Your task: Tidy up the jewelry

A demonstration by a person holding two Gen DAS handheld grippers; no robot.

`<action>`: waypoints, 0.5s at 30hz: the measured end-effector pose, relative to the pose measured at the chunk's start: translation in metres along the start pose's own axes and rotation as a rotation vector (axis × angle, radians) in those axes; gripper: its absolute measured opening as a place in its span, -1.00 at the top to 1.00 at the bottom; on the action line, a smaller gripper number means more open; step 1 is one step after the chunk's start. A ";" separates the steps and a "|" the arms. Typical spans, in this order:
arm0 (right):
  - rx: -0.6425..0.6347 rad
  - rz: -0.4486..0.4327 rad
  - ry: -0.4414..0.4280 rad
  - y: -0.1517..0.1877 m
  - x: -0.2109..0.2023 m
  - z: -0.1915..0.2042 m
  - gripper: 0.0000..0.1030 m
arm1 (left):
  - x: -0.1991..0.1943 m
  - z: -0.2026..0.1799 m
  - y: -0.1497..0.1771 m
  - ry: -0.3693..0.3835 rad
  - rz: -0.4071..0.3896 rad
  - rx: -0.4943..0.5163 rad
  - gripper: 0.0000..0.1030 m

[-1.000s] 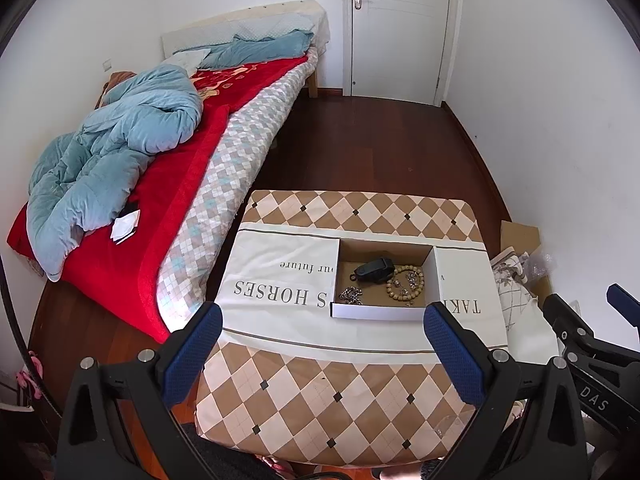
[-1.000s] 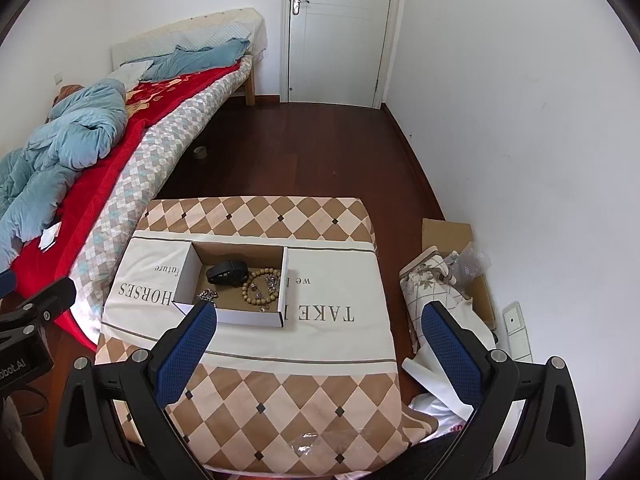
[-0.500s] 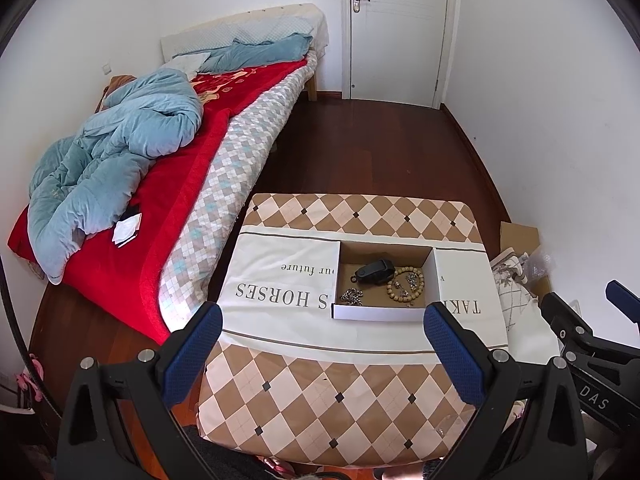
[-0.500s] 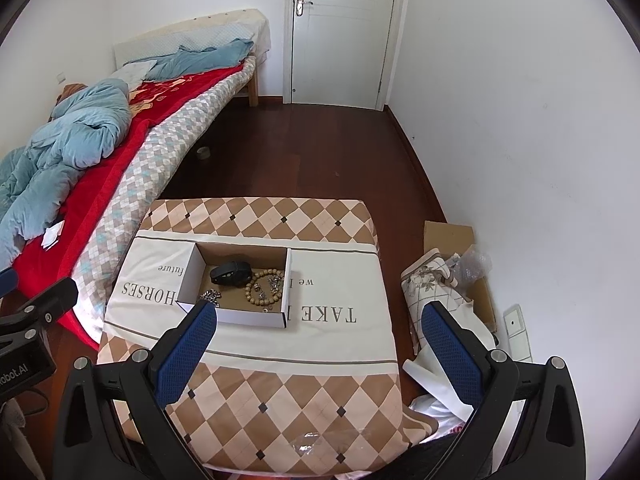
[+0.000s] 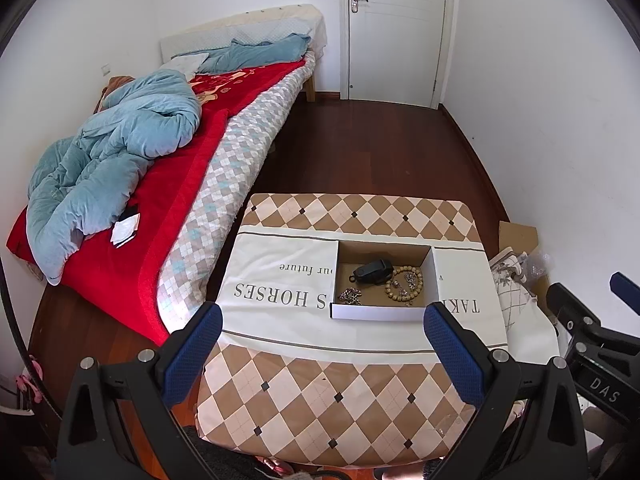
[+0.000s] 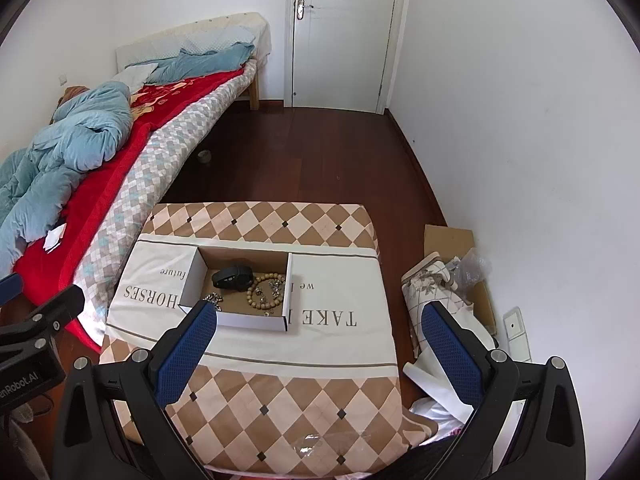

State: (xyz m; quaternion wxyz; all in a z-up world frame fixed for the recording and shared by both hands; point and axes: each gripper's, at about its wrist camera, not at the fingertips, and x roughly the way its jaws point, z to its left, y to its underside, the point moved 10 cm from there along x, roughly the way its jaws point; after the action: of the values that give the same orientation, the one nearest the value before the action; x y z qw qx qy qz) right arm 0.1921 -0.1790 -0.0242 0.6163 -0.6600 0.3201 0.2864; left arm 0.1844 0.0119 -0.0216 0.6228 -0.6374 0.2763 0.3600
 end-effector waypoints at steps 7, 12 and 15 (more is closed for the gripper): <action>-0.002 0.000 0.001 0.000 0.000 0.000 -1.00 | -0.001 0.000 0.000 0.001 0.000 -0.001 -0.99; -0.001 -0.004 -0.002 0.001 -0.002 0.001 -1.00 | 0.000 0.001 0.000 0.001 -0.006 0.002 -0.99; 0.000 -0.008 -0.007 0.001 -0.003 0.002 -1.00 | 0.001 0.000 0.000 -0.001 -0.009 0.006 -0.99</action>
State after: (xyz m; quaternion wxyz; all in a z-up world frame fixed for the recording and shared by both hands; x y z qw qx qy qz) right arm 0.1897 -0.1772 -0.0230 0.6185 -0.6604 0.3154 0.2860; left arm 0.1848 0.0120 -0.0224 0.6264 -0.6367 0.2741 0.3566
